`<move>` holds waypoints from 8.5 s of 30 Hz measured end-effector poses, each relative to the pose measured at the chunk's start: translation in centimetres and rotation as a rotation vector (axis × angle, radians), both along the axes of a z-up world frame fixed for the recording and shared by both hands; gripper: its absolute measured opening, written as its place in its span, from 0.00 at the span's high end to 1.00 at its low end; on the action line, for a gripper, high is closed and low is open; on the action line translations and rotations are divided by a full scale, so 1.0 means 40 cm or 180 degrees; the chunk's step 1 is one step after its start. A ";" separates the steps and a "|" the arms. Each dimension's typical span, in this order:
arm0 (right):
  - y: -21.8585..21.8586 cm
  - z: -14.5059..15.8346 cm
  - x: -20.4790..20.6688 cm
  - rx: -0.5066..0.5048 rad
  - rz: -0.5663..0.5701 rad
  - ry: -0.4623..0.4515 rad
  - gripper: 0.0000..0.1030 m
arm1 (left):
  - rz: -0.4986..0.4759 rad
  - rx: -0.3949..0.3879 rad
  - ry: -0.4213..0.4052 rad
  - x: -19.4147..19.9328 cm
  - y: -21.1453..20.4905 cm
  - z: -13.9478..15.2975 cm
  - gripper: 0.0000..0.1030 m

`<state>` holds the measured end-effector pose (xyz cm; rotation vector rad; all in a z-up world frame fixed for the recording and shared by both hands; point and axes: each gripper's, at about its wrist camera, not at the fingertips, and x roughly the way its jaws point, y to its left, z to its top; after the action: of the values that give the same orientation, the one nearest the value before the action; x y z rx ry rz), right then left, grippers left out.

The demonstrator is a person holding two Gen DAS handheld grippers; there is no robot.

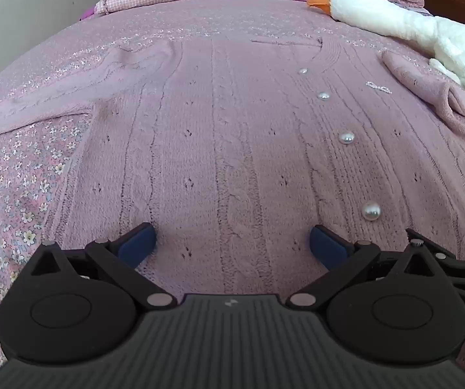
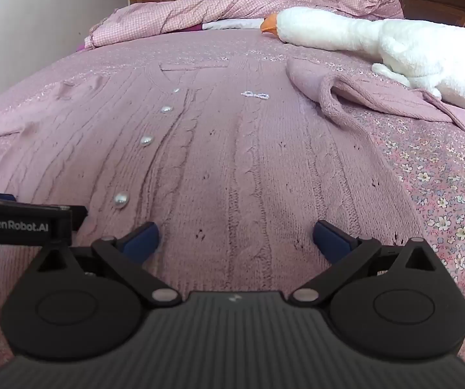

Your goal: Fold small clothes

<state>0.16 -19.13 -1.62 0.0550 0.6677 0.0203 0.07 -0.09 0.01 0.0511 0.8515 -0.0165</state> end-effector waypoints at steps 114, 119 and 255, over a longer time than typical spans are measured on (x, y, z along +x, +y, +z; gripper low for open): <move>-0.029 0.025 0.016 0.0185 0.0197 0.0152 0.00 | -0.0088 -0.0069 0.0057 0.011 0.016 0.034 0.00; -0.088 0.072 0.019 0.0297 0.0304 0.0090 0.00 | -0.0085 -0.0066 -0.0067 0.023 0.026 0.080 0.00; -0.368 0.121 0.568 0.1086 -0.0142 0.0110 0.28 | 0.0463 -0.0068 -0.0177 0.464 0.293 0.116 0.07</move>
<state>22.88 -33.86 3.23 0.3994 0.6918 0.0906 18.62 11.64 4.67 -0.0303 0.7976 0.1118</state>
